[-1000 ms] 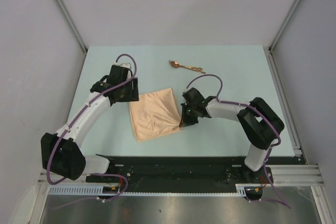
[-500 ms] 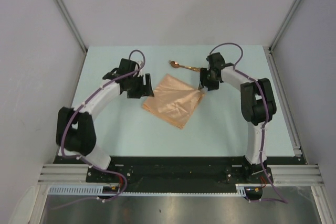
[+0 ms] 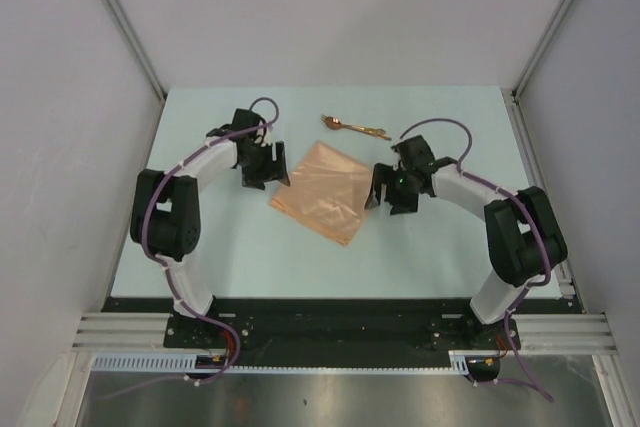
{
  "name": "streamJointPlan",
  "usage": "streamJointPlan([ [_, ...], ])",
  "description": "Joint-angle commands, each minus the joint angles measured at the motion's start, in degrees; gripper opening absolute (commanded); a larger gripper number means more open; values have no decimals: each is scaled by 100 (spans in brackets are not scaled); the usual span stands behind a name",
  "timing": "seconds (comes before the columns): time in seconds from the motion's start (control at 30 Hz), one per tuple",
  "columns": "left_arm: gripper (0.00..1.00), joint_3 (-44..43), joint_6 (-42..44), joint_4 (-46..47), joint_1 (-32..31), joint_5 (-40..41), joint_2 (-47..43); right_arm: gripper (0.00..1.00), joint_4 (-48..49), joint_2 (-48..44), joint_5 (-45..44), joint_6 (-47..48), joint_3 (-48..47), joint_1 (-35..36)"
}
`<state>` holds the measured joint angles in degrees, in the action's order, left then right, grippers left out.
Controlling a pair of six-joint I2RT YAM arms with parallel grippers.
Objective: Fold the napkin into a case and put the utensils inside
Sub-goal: Move the square folded napkin to the center of the board.
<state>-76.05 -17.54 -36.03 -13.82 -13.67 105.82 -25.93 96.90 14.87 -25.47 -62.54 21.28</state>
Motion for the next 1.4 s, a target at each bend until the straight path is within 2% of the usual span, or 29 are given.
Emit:
streamJointPlan([
  [0.0, 76, 116, 225, 8, 248, -21, 123, 81, 992, -365, 683, -677, 514, 490],
  [0.13, 73, 275, 242, 61, 275, -65, 325, 80, 1134, -435, 718, -766, 691, 632],
  [0.3, 68, 713, 137, 316, 275, -496, 343, 80, 1213, -497, 754, -775, 866, 632],
  [0.4, 63, 767, 76, 369, 275, -540, 378, 80, 1301, -532, 762, -801, 1007, 632],
  [0.43, 55, 793, 32, 412, 275, -523, 352, 79, 1327, -549, 763, -801, 1051, 641],
  [0.5, 49, 863, -4, 413, 275, -522, 325, 79, 1328, -558, 710, -819, 1121, 641],
  [0.57, 38, 942, -39, 413, 284, -540, 308, 79, 1319, -576, 640, -828, 1165, 615],
  [0.63, 28, 1267, -179, 596, 284, -662, 106, 79, 1310, -576, 560, -836, 1200, 544],
  [0.7, 23, 1644, -302, 711, 293, -690, -165, 79, 1301, -550, 526, -810, 1183, 386],
  [0.8, 1, 2345, -670, 1079, 284, -795, -535, 79, 1293, -444, 490, -714, 1060, 132],
  [0.83, 0, 2575, -976, 1411, 275, -891, -858, 79, 1293, -348, 490, -696, 1017, 79],
  [0.97, 0, 3937, -2128, 2265, 74, -1050, -1931, 79, 1301, -23, 473, -573, 508, -53],
  [1.0, 0, 4558, -2653, 2754, -40, -1050, -2177, 79, 1301, 73, 473, -547, 402, -71],
  [1.03, 0, 4816, -2910, 2925, -311, -989, -2650, 79, 1301, 292, 473, -538, 279, -97],
  [1.13, 3, 5486, -3685, 3409, -856, -708, -3206, 79, 1310, 644, 508, -433, -178, -150],
  [1.2, 16, 5601, -3809, 3288, -981, -637, -3550, 79, 1301, 935, 577, -345, -530, -159],
  [1.23, 36, 5593, -3775, 3139, -1008, -593, -3646, 79, 1293, 1023, 622, -240, -635, -176],
  [1.3, 58, 5436, -3478, 2483, -999, -454, -3963, 76, 1257, 1243, 701, -134, -916, -212],
  [1.37, 66, 5041, -3222, 1927, -991, -164, -4269, 72, 1257, 1383, 815, 111, -1075, -229],
])
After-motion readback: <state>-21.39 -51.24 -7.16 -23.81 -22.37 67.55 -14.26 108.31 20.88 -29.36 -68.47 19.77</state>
